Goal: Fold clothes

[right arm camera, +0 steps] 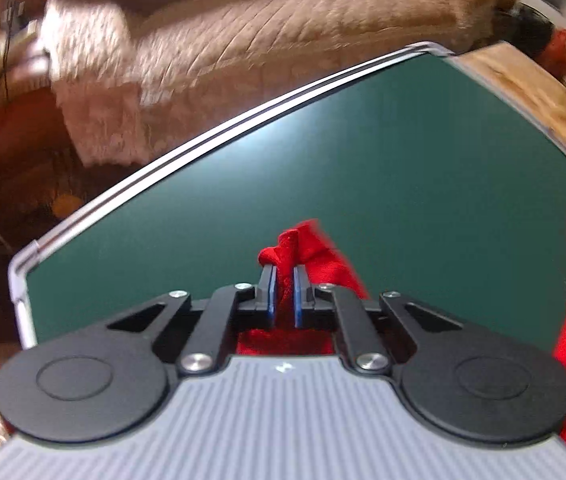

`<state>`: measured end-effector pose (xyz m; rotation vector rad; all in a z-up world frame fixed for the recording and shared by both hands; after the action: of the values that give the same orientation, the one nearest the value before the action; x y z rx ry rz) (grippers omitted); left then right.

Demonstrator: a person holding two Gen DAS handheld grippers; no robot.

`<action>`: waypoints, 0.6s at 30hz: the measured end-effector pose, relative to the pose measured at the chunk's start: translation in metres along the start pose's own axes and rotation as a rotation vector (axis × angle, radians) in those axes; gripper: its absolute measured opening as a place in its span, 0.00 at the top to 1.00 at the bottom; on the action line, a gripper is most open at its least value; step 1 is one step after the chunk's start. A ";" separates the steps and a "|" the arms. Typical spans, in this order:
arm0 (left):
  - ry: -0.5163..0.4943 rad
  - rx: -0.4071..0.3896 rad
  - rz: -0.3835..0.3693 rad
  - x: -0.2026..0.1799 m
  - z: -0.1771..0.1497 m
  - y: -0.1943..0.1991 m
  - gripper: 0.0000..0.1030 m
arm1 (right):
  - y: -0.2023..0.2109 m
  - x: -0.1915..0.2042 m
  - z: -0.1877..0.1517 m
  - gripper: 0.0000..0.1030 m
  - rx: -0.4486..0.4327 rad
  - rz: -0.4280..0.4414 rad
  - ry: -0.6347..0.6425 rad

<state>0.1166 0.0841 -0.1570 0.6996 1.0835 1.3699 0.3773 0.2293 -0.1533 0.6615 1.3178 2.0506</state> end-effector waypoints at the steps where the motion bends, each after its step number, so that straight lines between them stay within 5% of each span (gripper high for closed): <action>1: -0.004 0.000 0.001 -0.001 0.000 0.000 0.00 | 0.013 -0.011 -0.002 0.89 -0.027 0.013 -0.026; 10: -0.127 -0.033 0.018 -0.034 0.004 -0.006 0.00 | 0.158 -0.107 -0.055 0.90 -0.290 0.103 -0.273; 18: -0.234 -0.050 0.080 -0.072 0.006 -0.014 0.00 | 0.285 -0.181 -0.118 0.90 -0.484 0.055 -0.425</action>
<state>0.1374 0.0131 -0.1532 0.8509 0.8419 1.3403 0.3586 -0.0649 0.0485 0.8467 0.5427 2.0161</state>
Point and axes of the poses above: each gripper's, at about its wrist camera, not at the fingertips, and y roughly against the way its jaws point, x to its left, z to its top, the point moved 8 cm from there along -y, roughly the way its jaws point, and after that the axes turned 8 degrees about x, right-handed, at the moved point
